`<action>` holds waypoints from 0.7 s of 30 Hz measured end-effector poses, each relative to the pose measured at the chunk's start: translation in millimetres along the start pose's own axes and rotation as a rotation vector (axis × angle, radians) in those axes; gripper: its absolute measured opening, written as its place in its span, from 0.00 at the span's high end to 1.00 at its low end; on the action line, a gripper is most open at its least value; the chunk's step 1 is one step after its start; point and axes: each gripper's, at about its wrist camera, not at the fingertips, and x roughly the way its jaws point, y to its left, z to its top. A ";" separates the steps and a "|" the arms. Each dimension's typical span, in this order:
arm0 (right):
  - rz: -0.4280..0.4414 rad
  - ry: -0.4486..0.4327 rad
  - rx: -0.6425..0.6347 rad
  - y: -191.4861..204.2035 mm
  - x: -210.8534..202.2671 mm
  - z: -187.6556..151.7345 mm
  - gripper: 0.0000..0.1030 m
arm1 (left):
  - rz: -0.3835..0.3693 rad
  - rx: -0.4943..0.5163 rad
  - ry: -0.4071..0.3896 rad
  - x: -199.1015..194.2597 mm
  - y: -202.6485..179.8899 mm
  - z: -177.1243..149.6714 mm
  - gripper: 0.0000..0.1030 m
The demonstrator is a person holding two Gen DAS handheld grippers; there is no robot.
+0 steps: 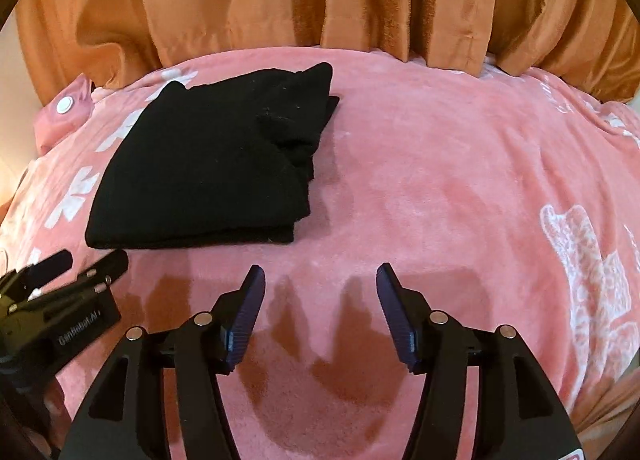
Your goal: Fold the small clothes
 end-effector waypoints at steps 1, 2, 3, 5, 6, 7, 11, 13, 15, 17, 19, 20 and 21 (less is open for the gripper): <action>0.000 0.003 0.003 -0.3 -0.2 -2.3 0.45 | 0.004 0.004 0.001 0.3 -0.9 -1.7 0.29; 0.002 0.006 0.009 -1.3 -0.3 -3.3 0.45 | 0.008 0.010 -0.001 0.4 -1.8 -3.2 0.29; 0.006 0.006 0.011 -1.0 -0.4 -3.7 0.45 | 0.011 0.020 -0.004 0.2 -3.3 -4.6 0.29; 0.007 0.002 0.001 0.4 -1.4 -4.0 0.45 | 0.013 0.036 -0.009 -0.4 -5.5 -5.5 0.29; 0.010 0.000 -0.005 1.8 -2.2 -4.3 0.45 | 0.015 0.040 -0.011 -0.9 -6.3 -5.4 0.29; 0.013 -0.001 -0.009 2.7 -2.7 -4.8 0.45 | 0.016 0.038 -0.013 -1.4 -6.6 -5.5 0.29; 0.015 0.002 -0.016 5.3 -2.5 -7.8 0.45 | 0.012 0.018 -0.005 -0.6 -4.9 -5.3 0.29; 0.014 0.001 -0.017 8.3 -3.3 -9.3 0.45 | 0.015 0.019 -0.009 -0.8 -5.5 -5.1 0.29; 0.014 -0.002 -0.025 10.4 -3.6 -9.8 0.45 | 0.015 0.022 -0.011 -1.0 -6.0 -4.9 0.29; 0.016 0.000 -0.028 12.0 -3.3 -10.5 0.45 | 0.015 0.024 -0.011 -0.9 -6.0 -4.8 0.29; 0.019 0.003 -0.033 12.9 -2.6 -10.7 0.45 | 0.013 0.019 -0.008 -0.6 -5.2 -4.6 0.29; 0.020 0.004 -0.034 13.6 -2.6 -11.0 0.45 | 0.012 0.017 -0.008 -0.7 -4.8 -4.6 0.29; 0.020 0.002 -0.035 14.5 -3.0 -11.4 0.45 | 0.012 0.015 -0.009 -1.3 -4.7 -4.5 0.29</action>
